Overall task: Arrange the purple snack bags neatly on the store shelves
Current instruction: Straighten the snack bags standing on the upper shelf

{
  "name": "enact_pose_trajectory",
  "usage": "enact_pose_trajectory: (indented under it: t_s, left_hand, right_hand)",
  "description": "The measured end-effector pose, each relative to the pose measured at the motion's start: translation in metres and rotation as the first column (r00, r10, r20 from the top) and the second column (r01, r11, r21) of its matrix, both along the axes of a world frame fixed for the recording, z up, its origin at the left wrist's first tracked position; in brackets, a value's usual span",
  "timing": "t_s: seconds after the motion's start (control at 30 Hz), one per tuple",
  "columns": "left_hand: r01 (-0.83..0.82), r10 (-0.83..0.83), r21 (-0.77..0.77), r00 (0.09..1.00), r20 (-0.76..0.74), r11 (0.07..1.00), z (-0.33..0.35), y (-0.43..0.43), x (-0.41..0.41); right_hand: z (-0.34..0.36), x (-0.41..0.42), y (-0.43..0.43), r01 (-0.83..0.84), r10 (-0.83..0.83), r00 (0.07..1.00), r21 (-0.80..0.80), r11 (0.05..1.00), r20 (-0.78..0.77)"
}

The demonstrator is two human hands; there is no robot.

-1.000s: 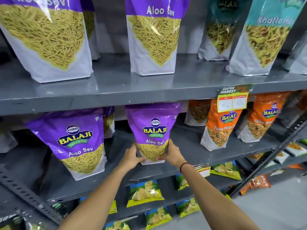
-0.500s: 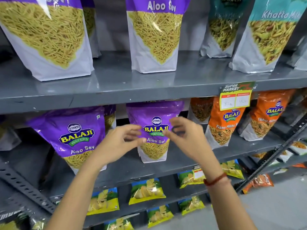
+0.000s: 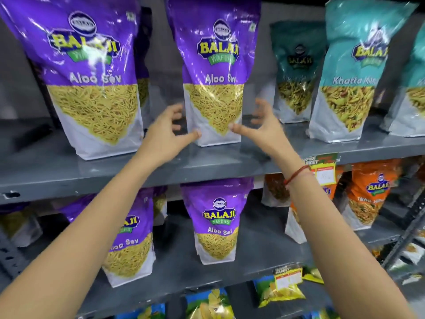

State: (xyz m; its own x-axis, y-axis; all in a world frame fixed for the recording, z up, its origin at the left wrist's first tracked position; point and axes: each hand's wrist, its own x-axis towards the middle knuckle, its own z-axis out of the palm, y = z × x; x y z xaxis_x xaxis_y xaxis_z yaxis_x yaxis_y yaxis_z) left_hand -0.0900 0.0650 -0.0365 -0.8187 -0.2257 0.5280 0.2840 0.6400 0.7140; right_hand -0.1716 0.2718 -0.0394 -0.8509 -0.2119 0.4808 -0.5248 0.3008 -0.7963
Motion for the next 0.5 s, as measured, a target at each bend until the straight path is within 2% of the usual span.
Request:
enact_pose_trajectory:
  t_s: [0.1, 0.17, 0.27, 0.33, 0.5]
  left_hand:
    - [0.004, 0.017, -0.082, 0.967, 0.253, 0.997, -0.022, -0.01, -0.021]
    - [0.02, 0.004, -0.066, 0.941, 0.337, 0.998, -0.038, -0.013, -0.022]
    - [0.061, -0.057, 0.003, 0.923, 0.382, 0.998, -0.039, -0.016, -0.03]
    - [0.11, -0.103, -0.012, 0.957, 0.272, 0.994, 0.003, 0.005, -0.043]
    - [0.114, -0.119, 0.034, 0.963, 0.241, 0.993, -0.003, -0.004, -0.047]
  right_hand:
    - [-0.019, -0.023, -0.006, -0.142, 0.128, 0.962, 0.041, 0.989, 0.242]
    - [-0.033, -0.025, -0.01, -0.214, 0.191, 0.925, 0.034, 0.976, 0.329]
    - [-0.036, -0.037, -0.017, -0.334, 0.312, 0.859, -0.018, 0.942, 0.407]
    - [0.001, -0.055, 0.001, -0.292, 0.296, 0.916, -0.055, 0.955, 0.271]
    - [-0.002, -0.053, -0.007, -0.204, 0.223, 0.955, -0.109, 0.973, 0.195]
